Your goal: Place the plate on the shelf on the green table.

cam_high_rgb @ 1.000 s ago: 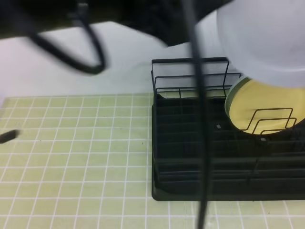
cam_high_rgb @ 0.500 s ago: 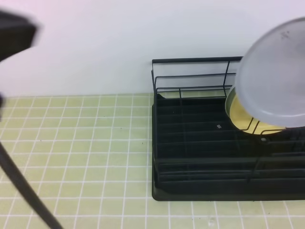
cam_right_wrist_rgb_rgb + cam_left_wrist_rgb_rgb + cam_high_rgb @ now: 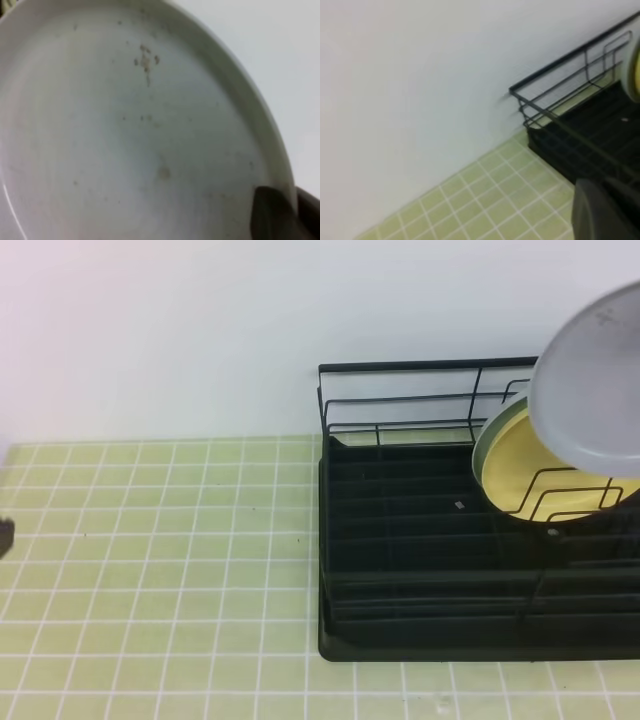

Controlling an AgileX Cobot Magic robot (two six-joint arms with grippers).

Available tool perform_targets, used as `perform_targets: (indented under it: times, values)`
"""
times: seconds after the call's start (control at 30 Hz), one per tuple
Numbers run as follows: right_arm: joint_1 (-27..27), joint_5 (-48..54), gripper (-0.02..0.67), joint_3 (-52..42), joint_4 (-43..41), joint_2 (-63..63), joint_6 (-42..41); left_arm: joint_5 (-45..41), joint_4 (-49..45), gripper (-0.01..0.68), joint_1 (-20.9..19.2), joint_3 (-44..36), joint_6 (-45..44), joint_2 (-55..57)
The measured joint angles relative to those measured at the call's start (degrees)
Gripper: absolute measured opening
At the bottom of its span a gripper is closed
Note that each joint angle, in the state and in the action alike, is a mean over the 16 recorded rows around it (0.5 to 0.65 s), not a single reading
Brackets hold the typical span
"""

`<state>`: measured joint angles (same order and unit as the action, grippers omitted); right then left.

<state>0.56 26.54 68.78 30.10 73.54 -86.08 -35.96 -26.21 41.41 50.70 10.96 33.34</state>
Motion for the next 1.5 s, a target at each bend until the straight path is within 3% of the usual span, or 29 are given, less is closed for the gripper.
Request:
perform_targets:
  times: [0.17,0.37,0.77,1.5]
  values:
    - [-0.15,-2.82,0.015,0.24,0.48,1.65,-3.76,5.94,-2.38,0.0,0.0,-8.66,1.48,-4.89]
    - [-1.05,-5.47,0.017,0.24,2.26,3.84,-8.16,8.71,-3.31,0.0,0.0,-12.68,2.03,-7.17]
    - [-4.08,-8.93,0.016,0.23,4.97,9.65,-14.22,8.53,-4.11,0.0,0.0,-13.32,2.63,-7.37]
    - [-4.59,-11.48,0.015,-0.95,5.03,11.51,-16.73,9.49,-4.11,0.0,0.0,-13.32,2.82,-7.37]
